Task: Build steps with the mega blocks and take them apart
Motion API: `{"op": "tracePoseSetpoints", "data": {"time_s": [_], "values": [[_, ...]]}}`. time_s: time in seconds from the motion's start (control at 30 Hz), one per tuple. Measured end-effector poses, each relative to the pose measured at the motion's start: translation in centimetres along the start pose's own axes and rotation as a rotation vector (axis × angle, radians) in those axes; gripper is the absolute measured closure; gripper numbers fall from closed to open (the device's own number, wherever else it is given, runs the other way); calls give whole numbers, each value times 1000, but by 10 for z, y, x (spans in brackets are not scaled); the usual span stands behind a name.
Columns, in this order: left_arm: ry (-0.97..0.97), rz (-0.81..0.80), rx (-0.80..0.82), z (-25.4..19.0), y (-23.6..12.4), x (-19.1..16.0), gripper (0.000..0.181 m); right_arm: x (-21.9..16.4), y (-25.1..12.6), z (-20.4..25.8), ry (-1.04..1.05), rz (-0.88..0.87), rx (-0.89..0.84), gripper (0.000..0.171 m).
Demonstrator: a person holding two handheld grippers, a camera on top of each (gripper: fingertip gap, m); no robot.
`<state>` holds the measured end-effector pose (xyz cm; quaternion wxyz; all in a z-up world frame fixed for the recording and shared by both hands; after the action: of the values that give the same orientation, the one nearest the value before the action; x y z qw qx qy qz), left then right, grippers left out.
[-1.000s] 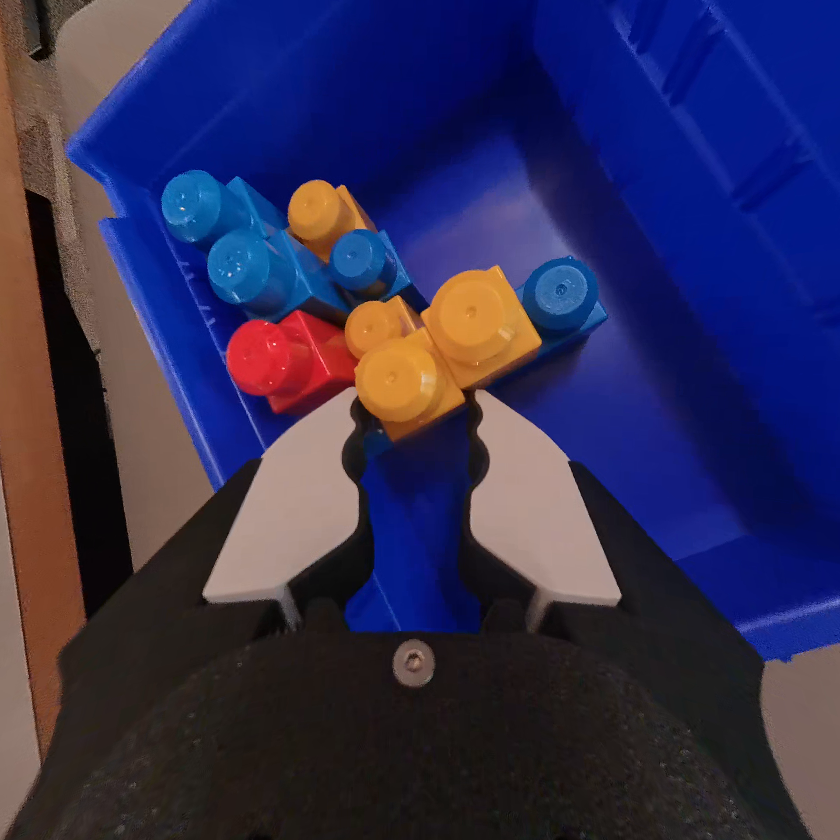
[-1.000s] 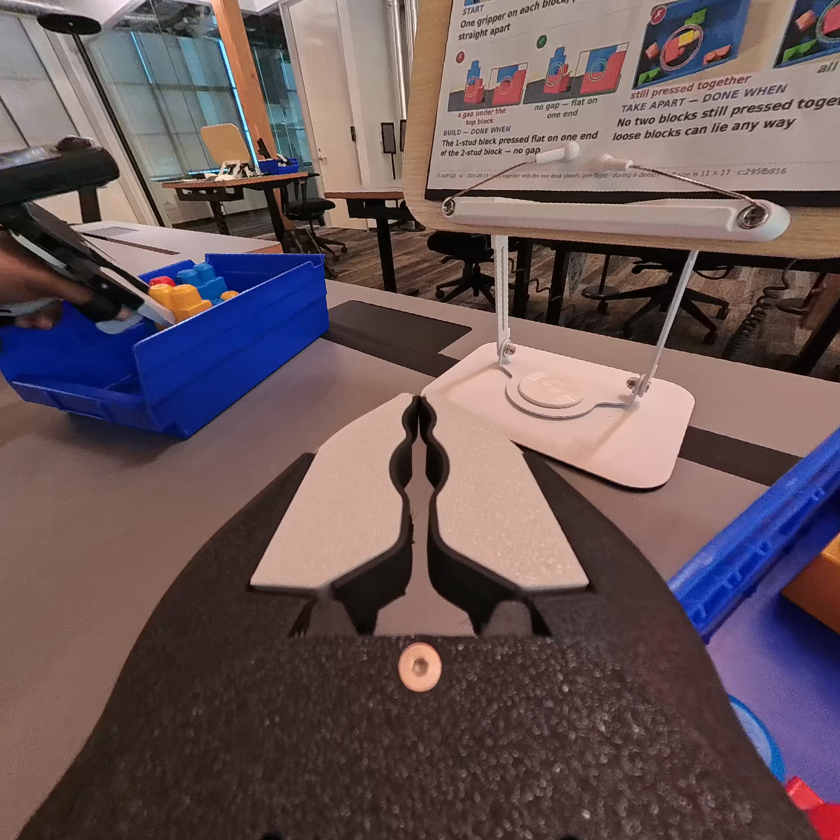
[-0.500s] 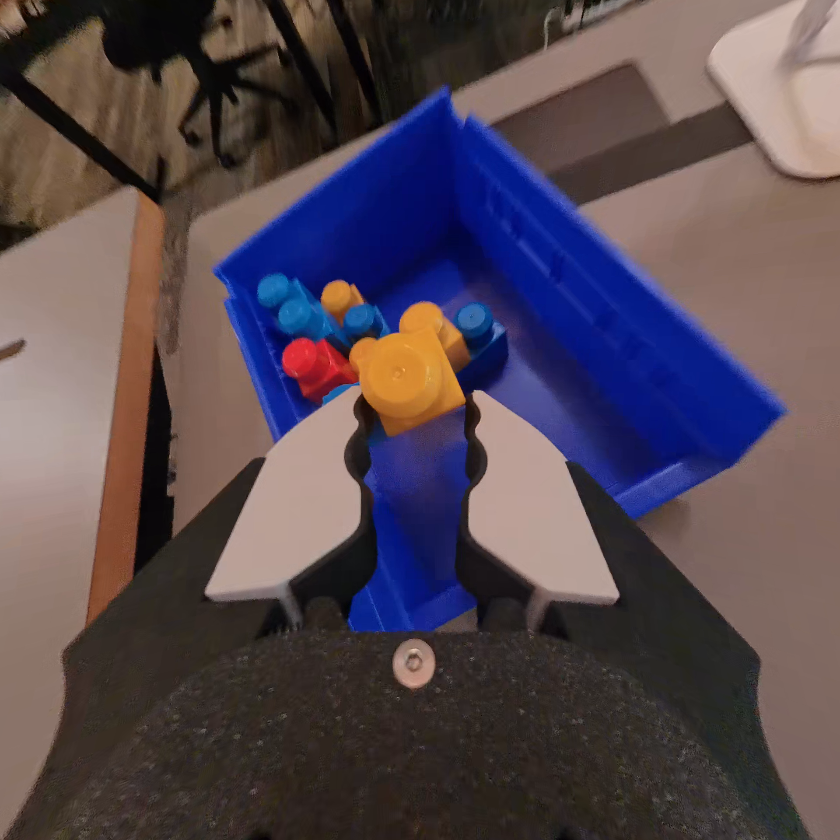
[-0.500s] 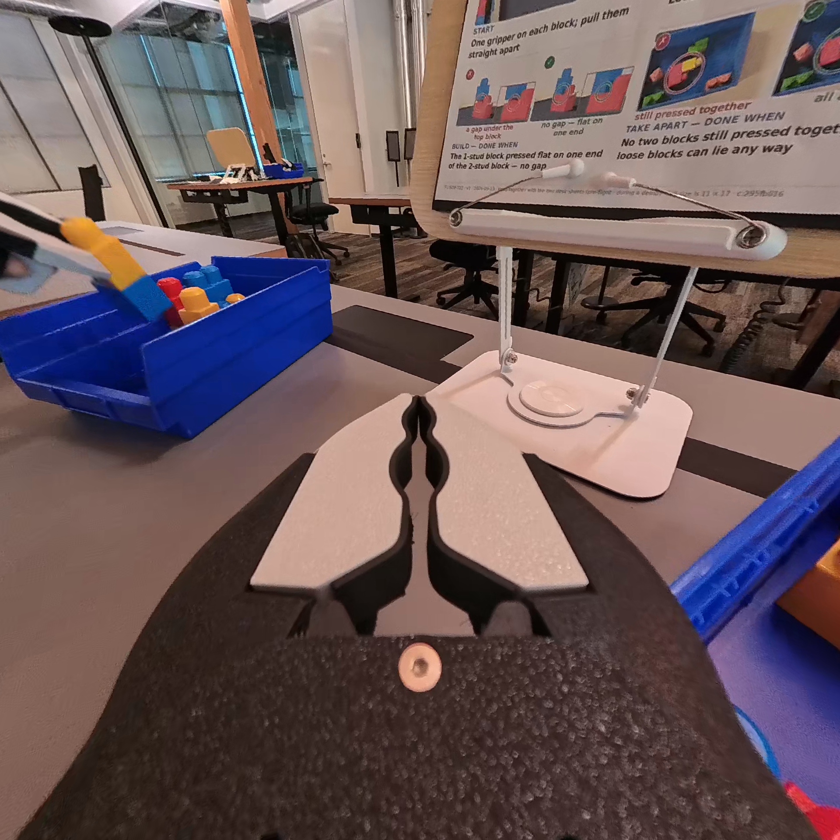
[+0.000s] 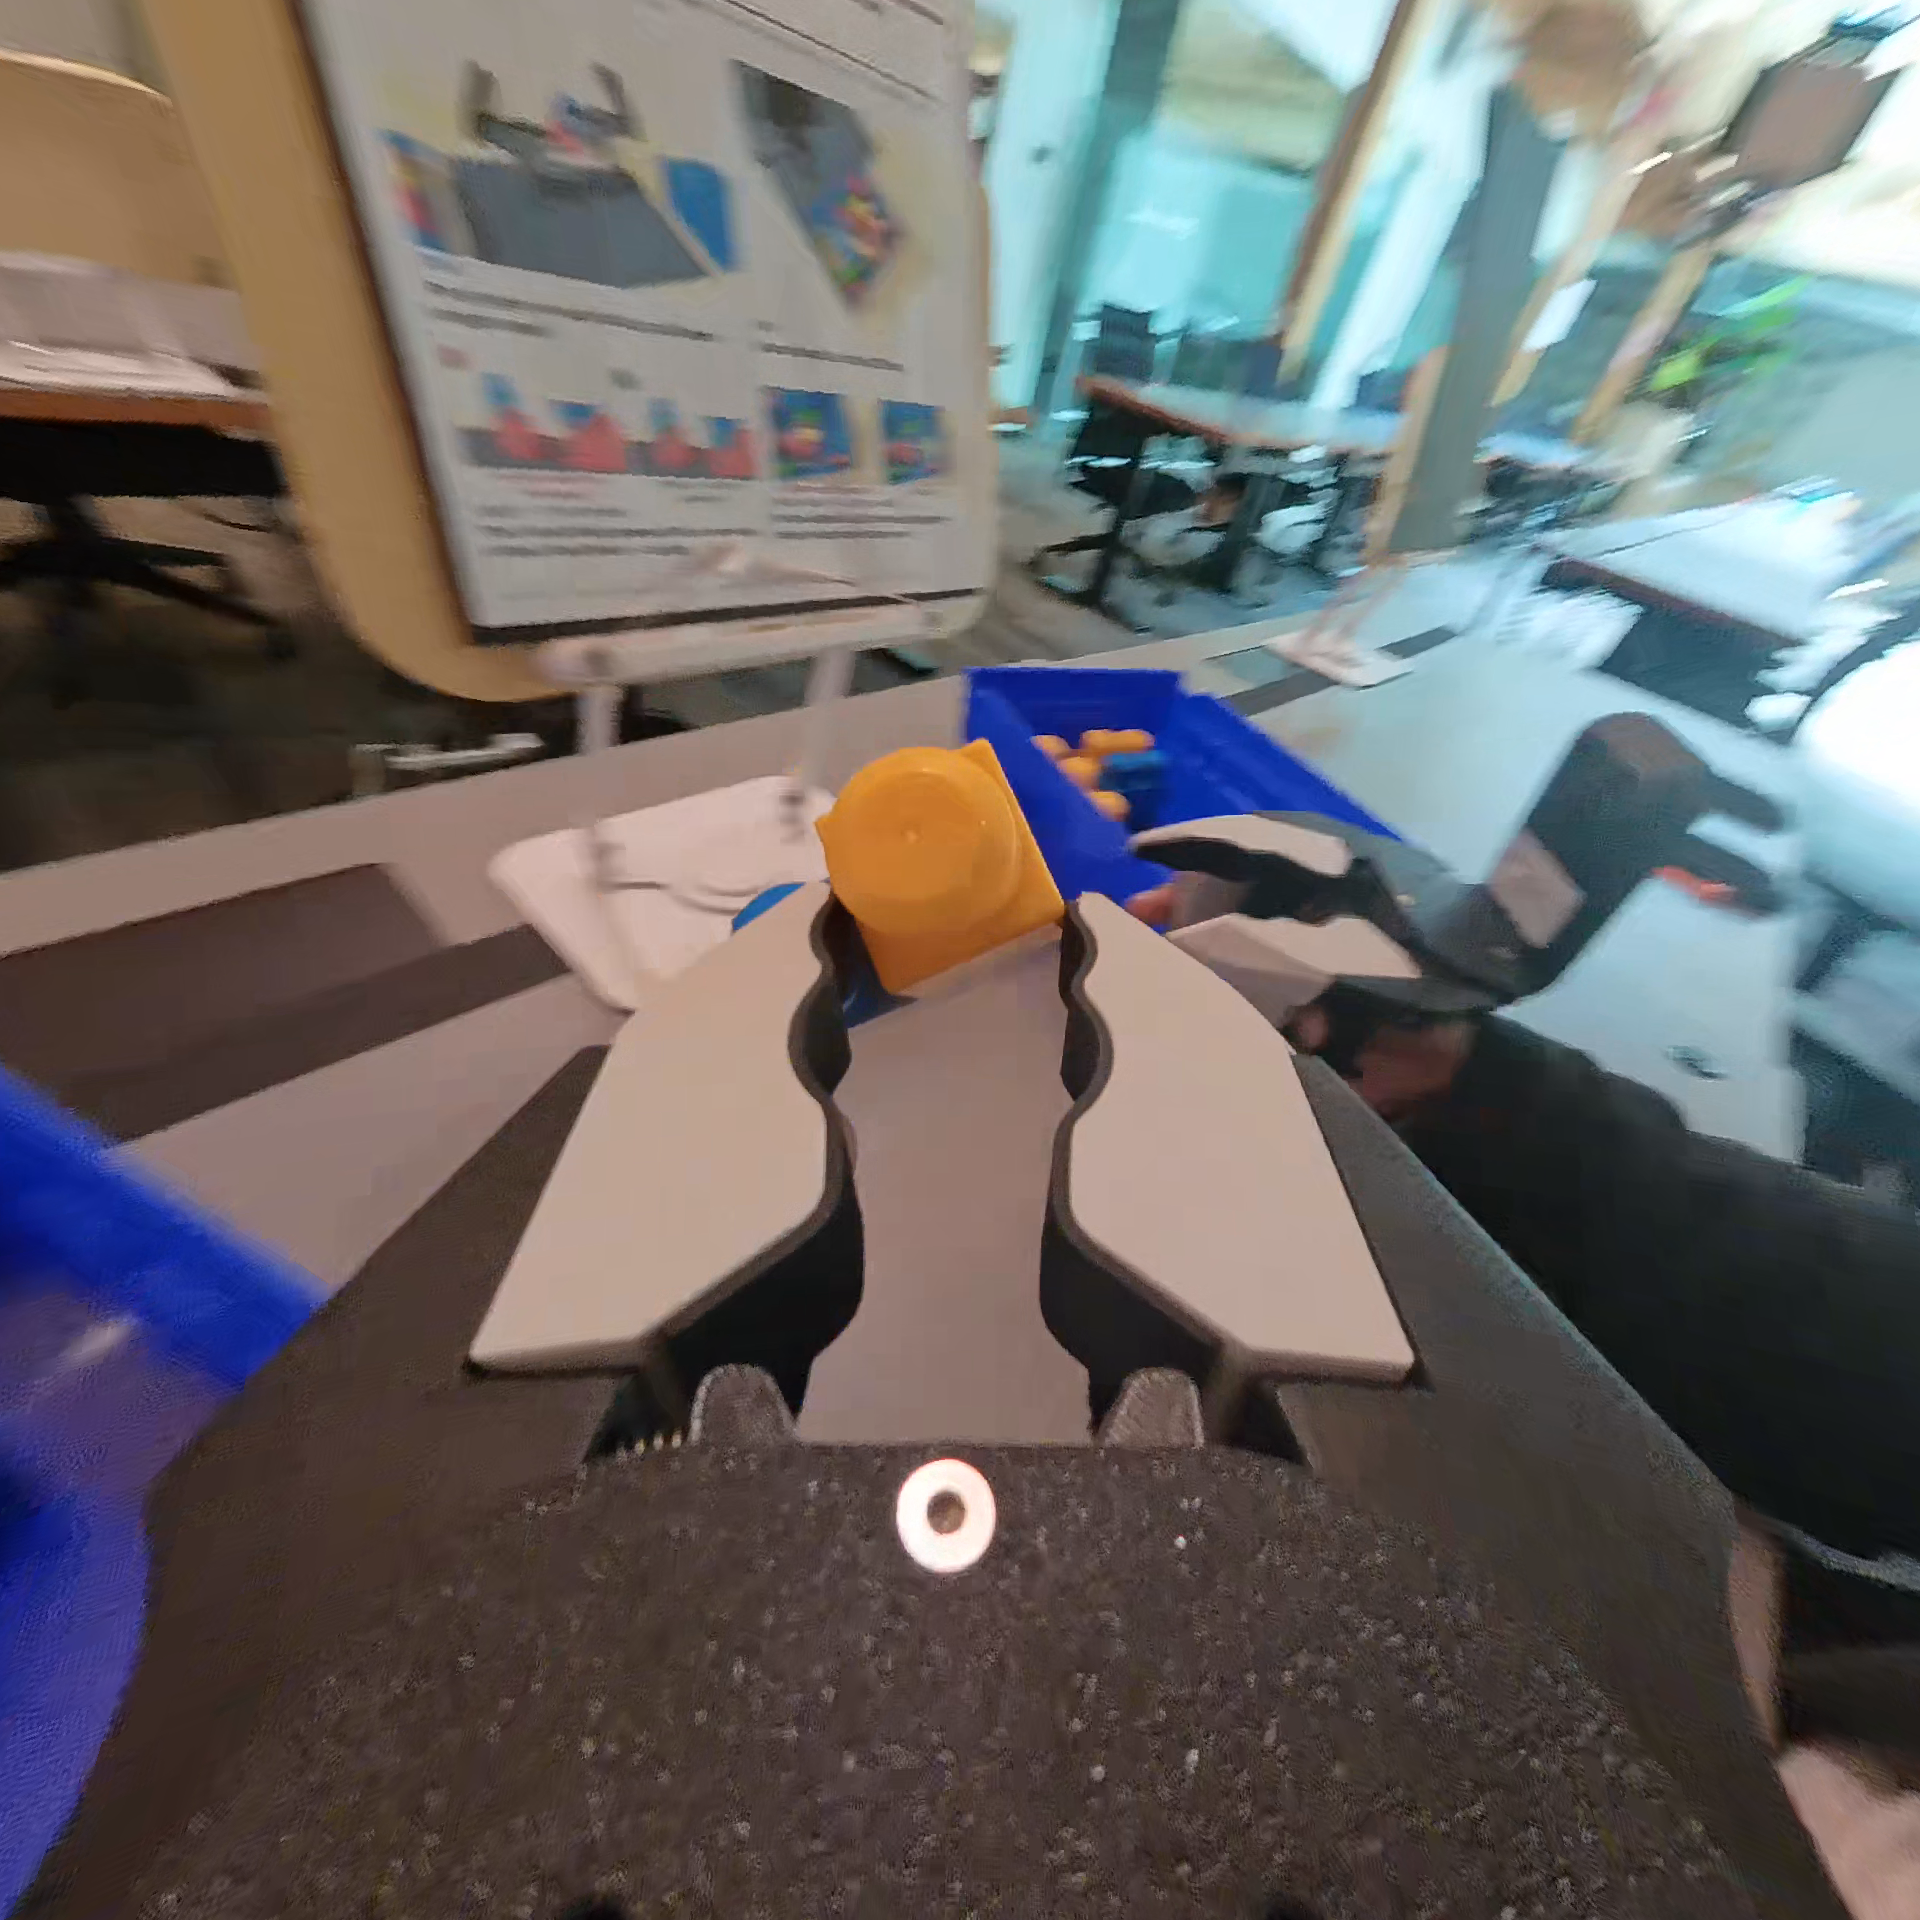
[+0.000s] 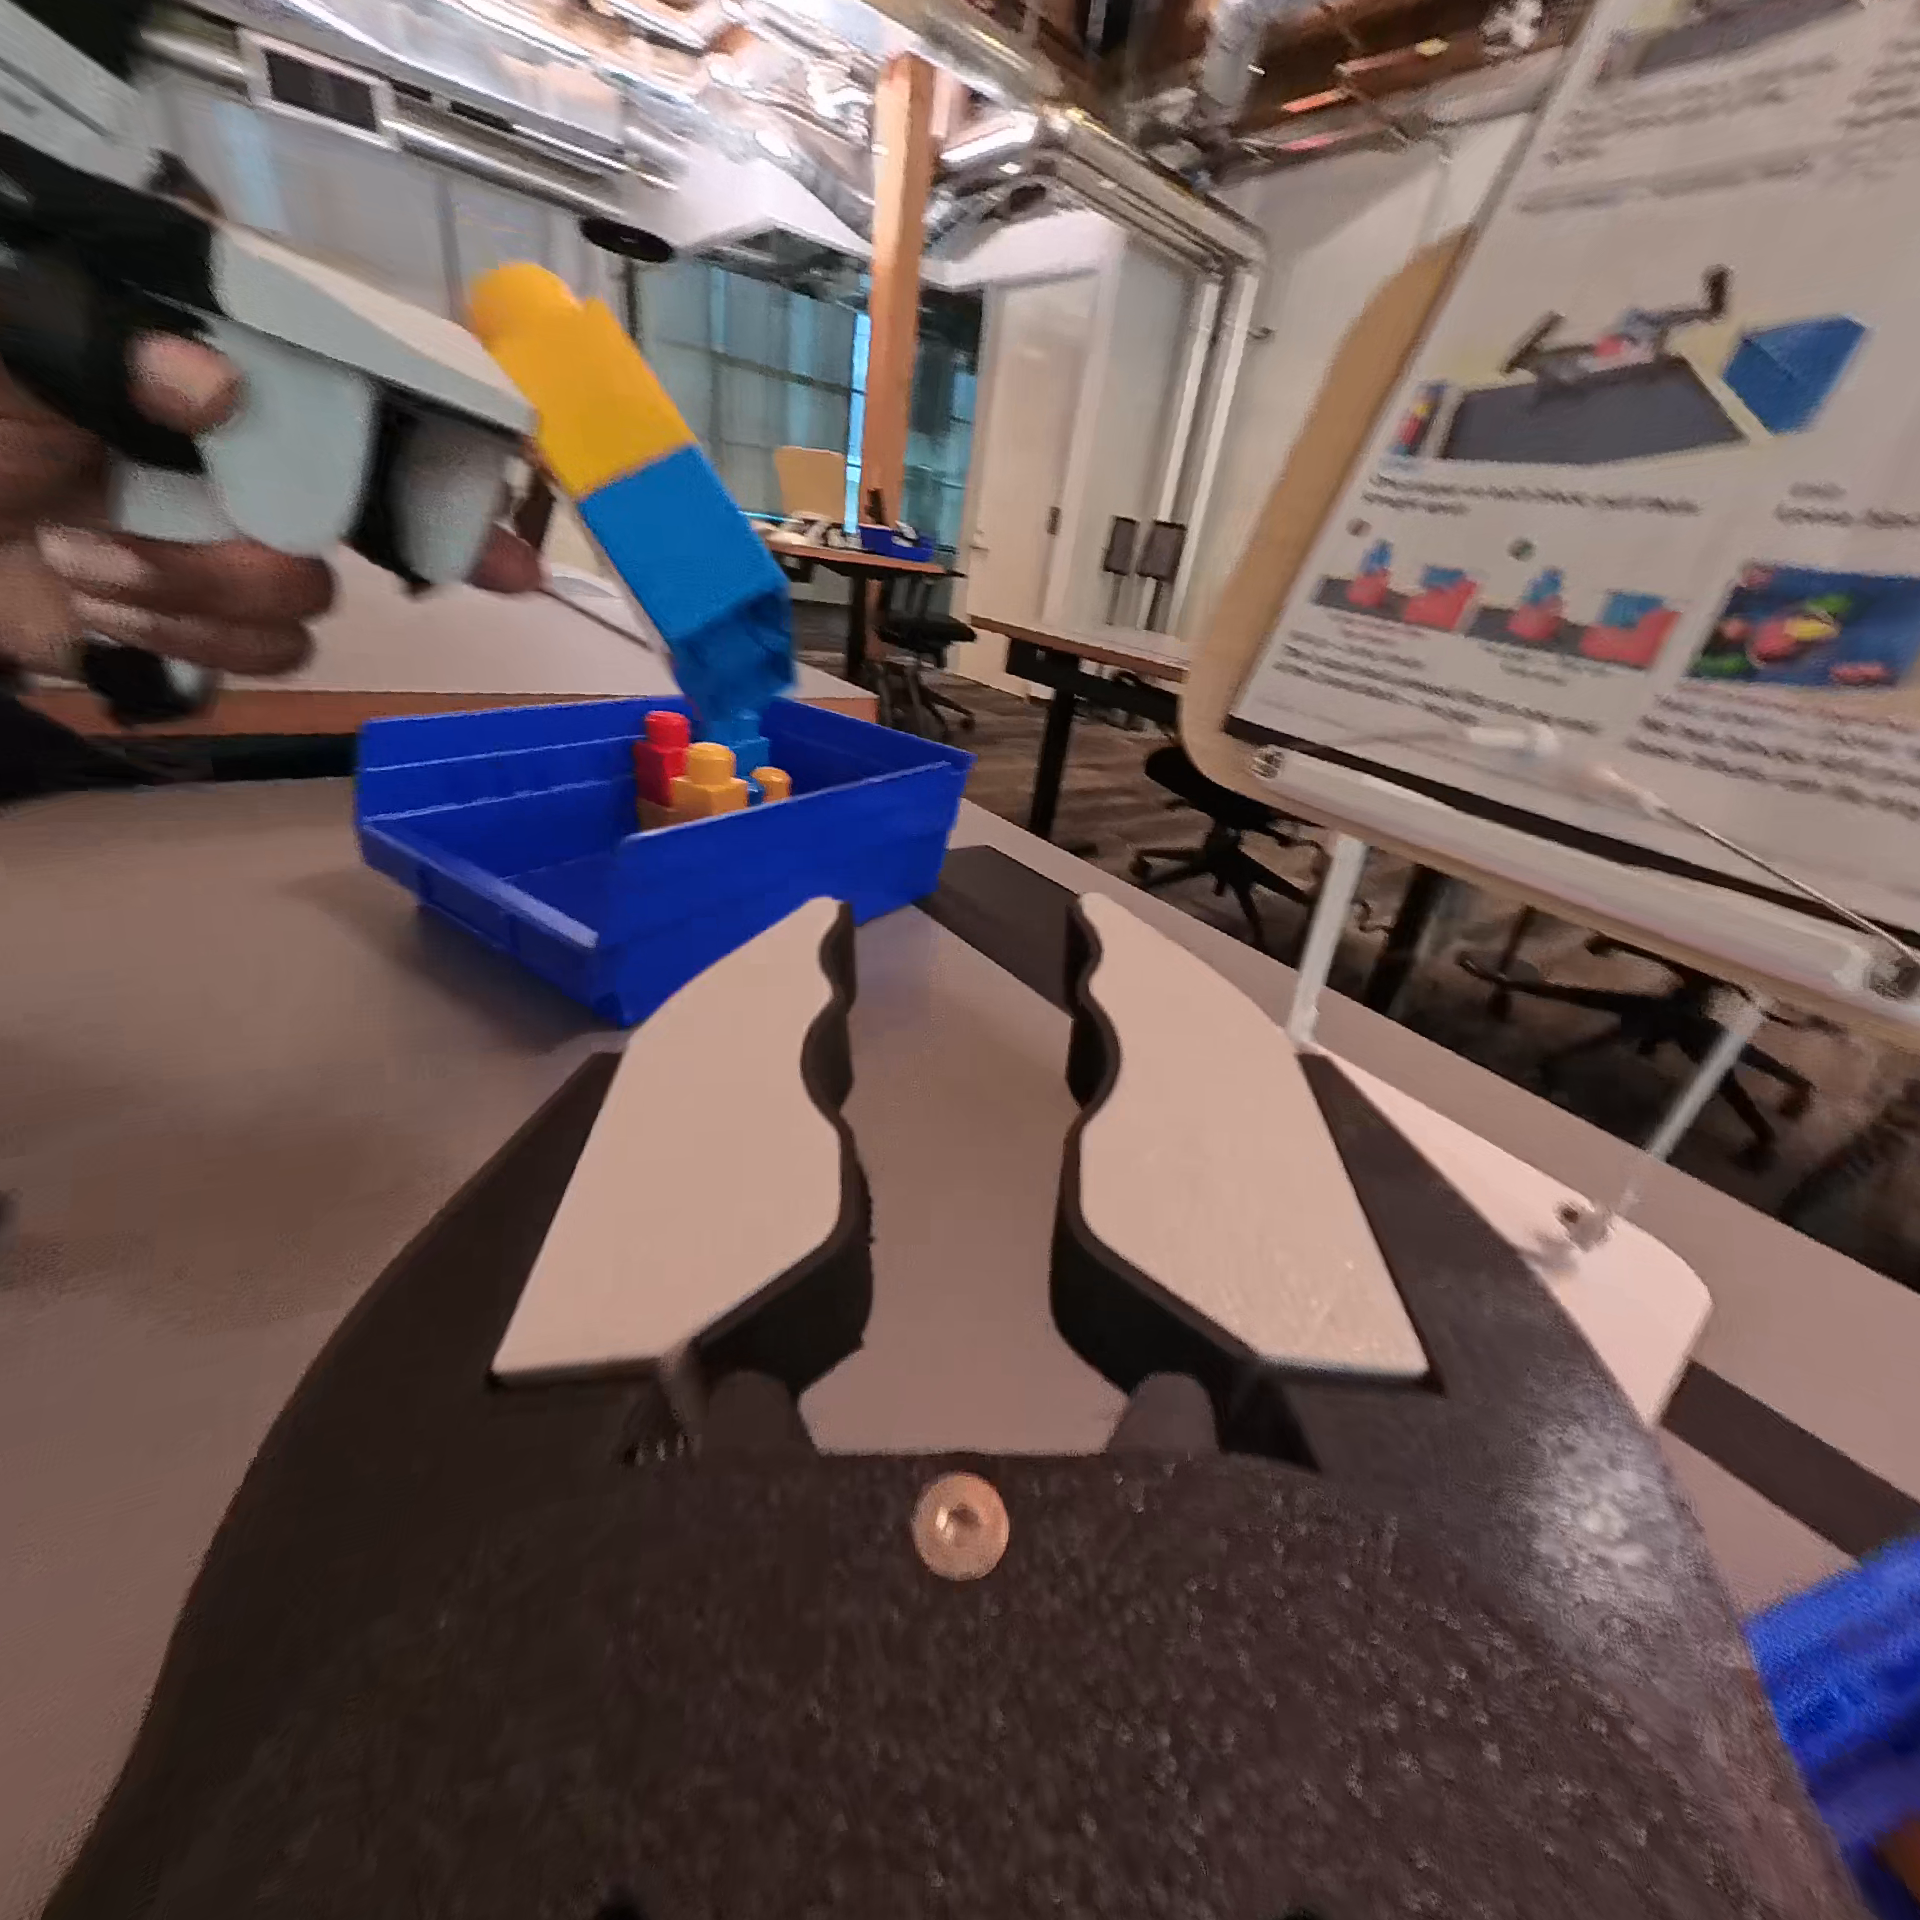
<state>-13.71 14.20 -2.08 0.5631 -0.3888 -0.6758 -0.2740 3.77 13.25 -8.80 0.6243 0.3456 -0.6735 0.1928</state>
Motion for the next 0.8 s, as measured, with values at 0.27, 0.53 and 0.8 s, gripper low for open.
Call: {"op": "tracePoseSetpoints", "data": {"time_s": [0.27,0.53,0.8], "values": [[-282,-34,-404,-40,41,-61,143,-2,9,46,-128,55,202,104],[-427,-13,-544,-47,47,-88,144,-16,13,60,-272,108,194,130],[-465,-86,-545,-33,37,-80,144,-23,5,47,-290,158,199,130]]}}
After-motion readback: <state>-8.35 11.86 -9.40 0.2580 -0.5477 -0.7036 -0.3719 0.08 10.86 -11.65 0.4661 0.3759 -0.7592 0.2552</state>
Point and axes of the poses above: each gripper's, where its closed fingertips meet, y out along the fingers, x out of its top, z = x × y across the jaws, the point moved 3 cm from there along -y, back along the fingers, and after that the axes turned 4 degrees about -z, right-handed, at the moved point
